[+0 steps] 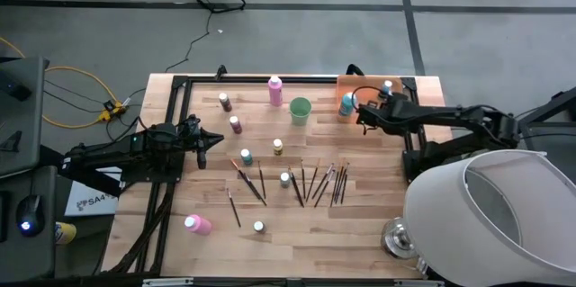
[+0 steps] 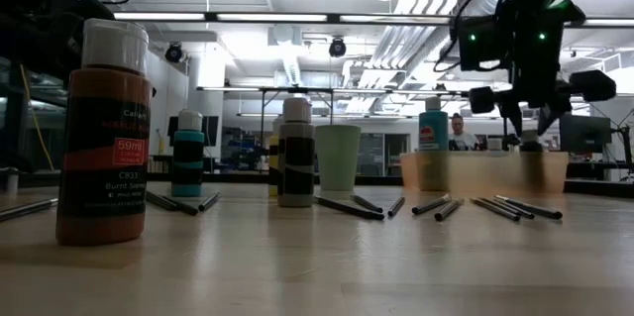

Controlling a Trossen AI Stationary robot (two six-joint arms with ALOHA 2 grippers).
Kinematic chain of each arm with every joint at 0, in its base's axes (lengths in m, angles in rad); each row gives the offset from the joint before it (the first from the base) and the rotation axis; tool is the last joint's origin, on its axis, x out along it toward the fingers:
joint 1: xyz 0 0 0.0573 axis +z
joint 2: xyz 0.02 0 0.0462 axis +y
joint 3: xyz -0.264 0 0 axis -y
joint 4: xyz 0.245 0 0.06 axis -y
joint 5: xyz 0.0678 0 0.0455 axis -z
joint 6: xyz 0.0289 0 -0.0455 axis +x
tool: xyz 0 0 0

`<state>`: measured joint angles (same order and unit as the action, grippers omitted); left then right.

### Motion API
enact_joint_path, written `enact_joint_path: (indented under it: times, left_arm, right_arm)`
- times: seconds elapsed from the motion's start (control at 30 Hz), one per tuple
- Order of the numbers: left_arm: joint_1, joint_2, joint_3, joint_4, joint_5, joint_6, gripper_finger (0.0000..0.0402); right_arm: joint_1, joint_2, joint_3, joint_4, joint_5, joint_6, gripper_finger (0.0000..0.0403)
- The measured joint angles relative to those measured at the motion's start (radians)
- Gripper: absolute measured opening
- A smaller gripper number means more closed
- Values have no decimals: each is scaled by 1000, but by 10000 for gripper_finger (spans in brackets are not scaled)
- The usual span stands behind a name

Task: Pick & Place Paint Supplies
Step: Put the small dark blue paint bottle into the orange bin, then put the small dark pink paint bottle into the orange bin

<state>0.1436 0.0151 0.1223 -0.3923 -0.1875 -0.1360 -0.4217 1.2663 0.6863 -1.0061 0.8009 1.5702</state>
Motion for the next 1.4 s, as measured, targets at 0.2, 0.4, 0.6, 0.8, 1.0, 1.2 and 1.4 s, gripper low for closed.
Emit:
enact_joint_path:
  times: [0.2, 0.4, 0.6, 0.8, 1.0, 1.2, 1.4]
  left_arm:
    - [0, 0, 0, 0, 0, 0, 22]
    - [0, 0, 0, 0, 0, 0, 22]
    - [0, 0, 0, 0, 0, 0, 22]
    - [0, 0, 0, 0, 0, 0, 22]
    - [0, 0, 0, 0, 0, 0, 22]
    - [0, 0, 0, 0, 0, 0, 22]
    - [0, 0, 0, 0, 0, 0, 22]
  right_arm:
    - [0, 0, -25, 1, 3, 52, 114]
    - [-11, 0, -28, -7, 12, 61, 120]
    - [-13, 0, -28, -2, -5, 52, 130]
    - [-13, -4, -31, -5, -50, 48, 166]
    - [-13, -45, -31, -19, -50, 48, 219]
    - [-13, -132, -31, -27, -49, -3, 254]
    - [38, -228, -30, 4, -47, -132, 254]
